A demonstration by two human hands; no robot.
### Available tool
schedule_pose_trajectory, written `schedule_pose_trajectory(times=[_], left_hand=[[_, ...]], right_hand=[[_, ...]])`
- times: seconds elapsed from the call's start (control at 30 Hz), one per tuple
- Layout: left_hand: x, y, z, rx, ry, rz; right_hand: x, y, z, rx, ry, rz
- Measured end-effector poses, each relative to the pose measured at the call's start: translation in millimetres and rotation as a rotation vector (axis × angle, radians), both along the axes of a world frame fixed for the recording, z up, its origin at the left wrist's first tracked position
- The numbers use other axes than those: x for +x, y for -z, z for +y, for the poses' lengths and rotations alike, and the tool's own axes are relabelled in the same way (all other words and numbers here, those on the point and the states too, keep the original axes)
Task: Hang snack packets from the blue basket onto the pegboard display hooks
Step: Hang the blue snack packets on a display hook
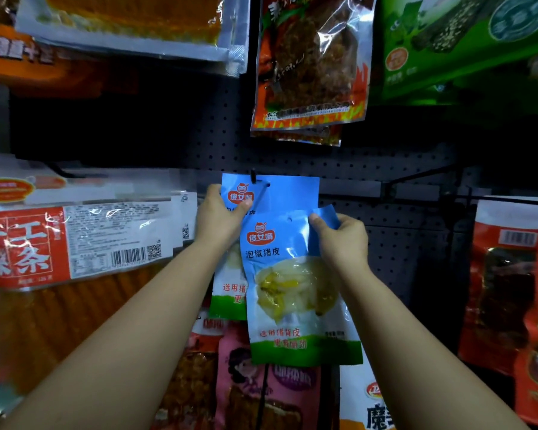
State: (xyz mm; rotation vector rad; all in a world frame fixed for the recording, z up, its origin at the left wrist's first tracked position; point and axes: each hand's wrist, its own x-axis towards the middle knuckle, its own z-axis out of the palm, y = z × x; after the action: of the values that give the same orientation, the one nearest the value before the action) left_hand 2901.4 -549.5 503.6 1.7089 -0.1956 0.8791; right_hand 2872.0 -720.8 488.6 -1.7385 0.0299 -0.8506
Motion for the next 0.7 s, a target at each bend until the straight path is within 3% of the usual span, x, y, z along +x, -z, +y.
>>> schedule_pose_trajectory(times=[0.17, 0.37, 0.5, 0.6, 0.7], left_hand=[[1, 2, 0, -0.027, 0.018, -0.002], [-21, 20, -1, -0.009, 0.193, -0.062], [-41, 42, -1, 0.077, 0.195, -0.002], [-61, 56, -1, 0.107, 0.239, 0.004], [-81, 59, -3, -0.007, 0.292, 0.006]], right_hand=[[6, 5, 1, 0.037, 0.000, -0.016], [-10, 31, -2, 0.103, -0.055, -0.215], [-28, 45, -8, 0.137, 0.003, -0.318], [-46, 48, -7, 0.229, -0.141, -0.343], [-66, 45, 0, 0.229, -0.259, -0.374]])
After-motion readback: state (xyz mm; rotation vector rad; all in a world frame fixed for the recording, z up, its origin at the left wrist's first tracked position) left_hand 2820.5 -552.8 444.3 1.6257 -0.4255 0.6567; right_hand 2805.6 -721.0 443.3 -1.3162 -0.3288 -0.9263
